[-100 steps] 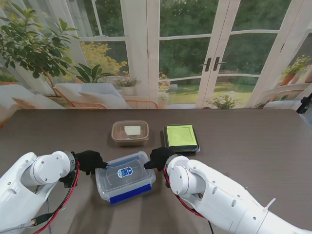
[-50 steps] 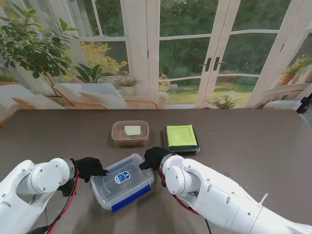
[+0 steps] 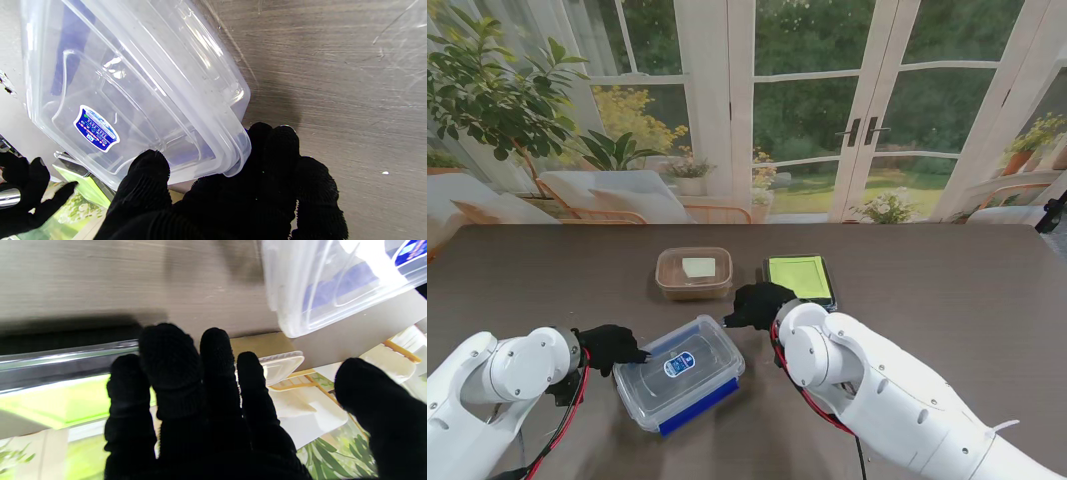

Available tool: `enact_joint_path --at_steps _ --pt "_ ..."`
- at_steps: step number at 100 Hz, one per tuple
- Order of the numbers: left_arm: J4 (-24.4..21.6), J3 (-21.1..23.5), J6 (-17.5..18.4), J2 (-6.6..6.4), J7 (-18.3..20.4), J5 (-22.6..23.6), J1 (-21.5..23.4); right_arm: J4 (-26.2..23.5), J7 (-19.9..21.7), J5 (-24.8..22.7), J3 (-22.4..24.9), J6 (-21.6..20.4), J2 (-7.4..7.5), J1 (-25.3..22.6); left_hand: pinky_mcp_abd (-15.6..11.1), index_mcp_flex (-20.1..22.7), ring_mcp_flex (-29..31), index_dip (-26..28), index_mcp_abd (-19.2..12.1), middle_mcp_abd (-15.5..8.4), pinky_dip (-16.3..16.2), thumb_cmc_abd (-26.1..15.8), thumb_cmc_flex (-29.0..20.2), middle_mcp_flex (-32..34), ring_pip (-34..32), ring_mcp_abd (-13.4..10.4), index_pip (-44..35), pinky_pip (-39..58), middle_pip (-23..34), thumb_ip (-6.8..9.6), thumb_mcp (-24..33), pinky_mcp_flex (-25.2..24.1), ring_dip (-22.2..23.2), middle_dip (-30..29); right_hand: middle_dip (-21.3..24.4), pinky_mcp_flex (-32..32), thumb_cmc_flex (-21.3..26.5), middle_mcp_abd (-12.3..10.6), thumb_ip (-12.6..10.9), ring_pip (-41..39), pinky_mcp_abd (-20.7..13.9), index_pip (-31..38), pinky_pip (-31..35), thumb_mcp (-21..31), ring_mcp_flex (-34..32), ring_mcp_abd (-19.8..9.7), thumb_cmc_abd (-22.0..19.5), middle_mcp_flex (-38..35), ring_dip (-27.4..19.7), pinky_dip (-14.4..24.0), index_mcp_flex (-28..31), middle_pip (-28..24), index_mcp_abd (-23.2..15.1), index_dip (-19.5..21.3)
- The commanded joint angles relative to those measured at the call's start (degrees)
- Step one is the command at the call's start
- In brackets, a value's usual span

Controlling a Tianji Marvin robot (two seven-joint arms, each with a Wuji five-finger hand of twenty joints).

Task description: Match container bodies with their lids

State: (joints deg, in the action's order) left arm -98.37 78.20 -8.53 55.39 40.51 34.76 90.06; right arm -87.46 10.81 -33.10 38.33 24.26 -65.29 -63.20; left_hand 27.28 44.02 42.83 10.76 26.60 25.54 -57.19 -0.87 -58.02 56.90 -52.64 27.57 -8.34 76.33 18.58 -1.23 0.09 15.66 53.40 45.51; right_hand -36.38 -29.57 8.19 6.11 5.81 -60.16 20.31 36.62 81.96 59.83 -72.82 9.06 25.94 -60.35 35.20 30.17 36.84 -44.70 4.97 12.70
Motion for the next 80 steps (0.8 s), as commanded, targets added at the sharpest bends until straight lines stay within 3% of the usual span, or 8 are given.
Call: enact_joint_path --at_steps 1,18,28,56,80 --pt "-0.4 -0.1 0.1 0.31 1.0 -0.3 0.2 -1.0 1.9 -0.7 0.5 0.7 1.47 -1.2 -2.5 1.2 0.9 0.4 -2.5 1.1 0.5 -2.6 0.3 0.3 -0.6 1.8 -0.3 1.1 0.7 1.19 -0.7 0.0 0.3 0.6 0.8 -10.2 -2.3 1.0 -0.9 -0.1 1.1 3.0 0.5 -4.9 -1.4 0.6 -1.6 -0.2 0.0 0.6 3.8 -0.1 -0.6 1.2" --pt "-0.7 -0.1 0.3 0.37 0.7 -0.3 0.5 -4.2 6.2 -3.3 3.1 1.1 3.38 -4.0 -2.6 1.1 0.8 0.4 -2.5 1.1 0.5 -2.5 0.4 0.3 -0.6 1.8 -0.3 1.1 0.7 1.20 -0.7 0.0 0.3 0.6 0.9 -12.9 -2.3 1.3 -1.3 -1.9 2.2 8.9 0.8 -3.4 -2.1 0.7 -1.9 -5.8 1.0 0.2 19.3 0.2 -2.0 3.0" --pt "-1.1 0.1 0.2 0.39 0.7 0.0 0.8 -5.8 7.9 -3.7 4.3 1.0 4.09 -5.9 -2.5 1.0 0.9 0.4 -2.4 1.2 0.5 -2.6 0.4 0.2 -0.6 1.8 -0.3 1.1 0.6 1.21 -0.7 0.0 0.3 0.6 0.9 -14.5 -2.1 1.3 -1.3 -4.0 3.1 8.3 1.0 -2.1 -2.0 1.0 -1.6 -9.5 1.8 -0.3 23.6 1.5 -2.0 3.2" --pt "-1.5 0.2 0.2 0.49 0.2 0.4 1.3 -7.6 8.5 -2.7 4.4 -0.3 4.49 -8.5 -2.5 0.7 0.8 0.2 -2.0 1.1 0.5 -2.6 0.5 0.2 -0.5 1.8 -0.1 1.1 0.6 1.22 -0.7 -0.1 0.2 0.5 0.2 -15.8 -1.7 1.2 -1.4 -5.8 3.5 6.9 1.2 -0.5 -2.0 0.7 -1.7 -12.7 2.3 -0.9 27.3 3.0 -2.3 3.8" --pt "-1.8 0.0 -0.4 0.48 0.2 0.5 1.5 -6.9 7.3 -0.5 2.3 0.0 3.91 -7.7 -2.6 0.3 0.8 0.1 -1.7 1.2 0.5 -2.7 0.6 0.1 -0.5 1.8 0.0 1.1 0.6 1.22 -0.7 0.0 0.2 0.5 -0.4 -15.8 -1.5 1.3 -1.5 -5.8 3.5 3.5 1.3 0.0 -2.0 0.8 -1.9 -12.3 2.1 -1.2 24.4 3.5 -1.9 3.0"
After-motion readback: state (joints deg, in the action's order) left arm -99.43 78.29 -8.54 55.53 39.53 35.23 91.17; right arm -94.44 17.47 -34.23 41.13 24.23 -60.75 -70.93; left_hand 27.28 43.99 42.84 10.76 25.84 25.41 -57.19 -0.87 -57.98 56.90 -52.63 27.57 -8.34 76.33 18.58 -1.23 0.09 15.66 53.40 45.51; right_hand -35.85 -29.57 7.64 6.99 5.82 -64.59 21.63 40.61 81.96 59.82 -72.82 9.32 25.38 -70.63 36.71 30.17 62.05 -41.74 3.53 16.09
